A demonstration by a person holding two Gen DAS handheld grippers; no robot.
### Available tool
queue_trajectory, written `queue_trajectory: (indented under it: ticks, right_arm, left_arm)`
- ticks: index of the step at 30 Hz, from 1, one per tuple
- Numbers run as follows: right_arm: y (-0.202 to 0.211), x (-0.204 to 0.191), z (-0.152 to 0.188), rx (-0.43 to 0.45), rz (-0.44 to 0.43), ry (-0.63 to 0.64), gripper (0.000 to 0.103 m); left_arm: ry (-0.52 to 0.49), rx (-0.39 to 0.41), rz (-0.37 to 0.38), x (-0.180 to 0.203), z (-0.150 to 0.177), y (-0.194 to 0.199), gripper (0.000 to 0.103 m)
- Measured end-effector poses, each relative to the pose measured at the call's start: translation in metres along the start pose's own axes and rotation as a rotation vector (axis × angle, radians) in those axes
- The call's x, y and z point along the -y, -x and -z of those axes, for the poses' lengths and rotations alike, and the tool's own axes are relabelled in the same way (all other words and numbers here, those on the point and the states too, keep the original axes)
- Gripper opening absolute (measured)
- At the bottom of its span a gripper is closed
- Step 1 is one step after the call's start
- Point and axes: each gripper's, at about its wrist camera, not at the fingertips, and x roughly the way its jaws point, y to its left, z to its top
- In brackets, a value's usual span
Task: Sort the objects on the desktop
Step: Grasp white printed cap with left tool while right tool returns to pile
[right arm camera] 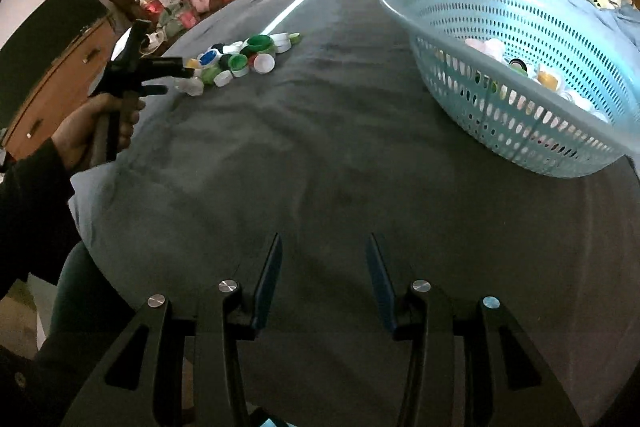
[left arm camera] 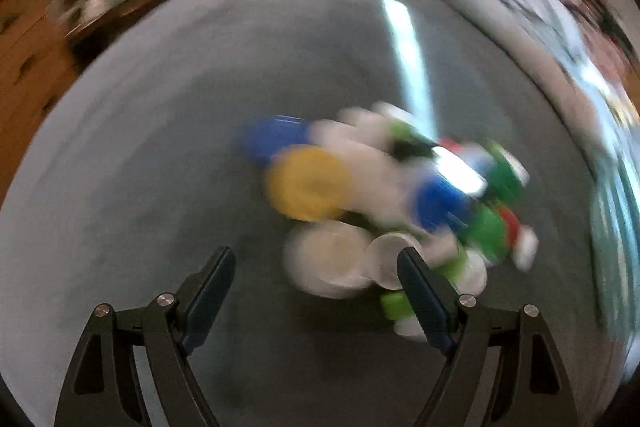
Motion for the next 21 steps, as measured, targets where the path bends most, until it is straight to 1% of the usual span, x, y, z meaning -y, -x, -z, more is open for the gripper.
queue_trajectory:
  ticks: [2,3,4,5,6,7,8,9,11,12,13,15,16,21]
  right_arm:
    - [-0.003,-0.003,-0.003,-0.003,0.006,0.007,0.039]
    - [-0.005,-0.008,-0.002,-0.003,0.007,0.011,0.039]
    - [-0.005,-0.012,-0.001,-0.003,0.006,0.017,0.039]
    - [-0.006,-0.016,-0.001,0.001,0.003,0.027,0.039]
    - [-0.005,-0.019,-0.002,0.005,0.002,0.037,0.039]
    - [-0.005,-0.022,-0.001,0.011,0.003,0.05,0.039]
    - [-0.005,-0.025,0.0,0.013,-0.001,0.063,0.039]
    - [-0.006,-0.026,0.002,0.011,-0.006,0.067,0.039]
    - [-0.011,-0.027,0.006,-0.005,-0.008,0.067,0.039]
    - [-0.014,-0.027,0.007,-0.014,-0.011,0.066,0.039]
    - [-0.018,-0.028,0.008,-0.024,-0.013,0.064,0.039]
    - [-0.024,-0.032,0.012,-0.037,-0.023,0.059,0.039]
    - [-0.026,-0.033,0.014,-0.042,-0.027,0.059,0.039]
    - [-0.029,-0.038,0.019,-0.058,-0.036,0.05,0.039]
  left_arm:
    - [-0.145,-0.032,0.058,0.031,0.015,-0.002,0.086]
    - [-0.223,-0.037,0.101,0.046,0.028,0.002,0.086]
    - [-0.28,-0.03,0.126,0.055,0.04,0.009,0.086]
    - [-0.3,-0.016,0.137,0.057,0.05,0.017,0.086]
    - [-0.286,0.007,0.166,0.053,0.062,0.028,0.086]
    - [-0.248,0.034,0.196,0.044,0.071,0.038,0.086]
    - [-0.206,0.053,0.205,0.033,0.079,0.046,0.086]
    - [-0.163,0.069,0.189,0.021,0.088,0.052,0.085]
    - [-0.106,0.088,0.125,0.004,0.102,0.058,0.082]
    - [-0.083,0.095,0.101,-0.003,0.108,0.06,0.077]
    - [-0.074,0.098,0.097,-0.005,0.11,0.06,0.071]
    - [-0.064,0.109,0.092,-0.006,0.108,0.06,0.066]
    - [-0.064,0.115,0.093,-0.004,0.102,0.059,0.064]
    - [-0.079,0.134,0.119,0.011,0.078,0.049,0.063]
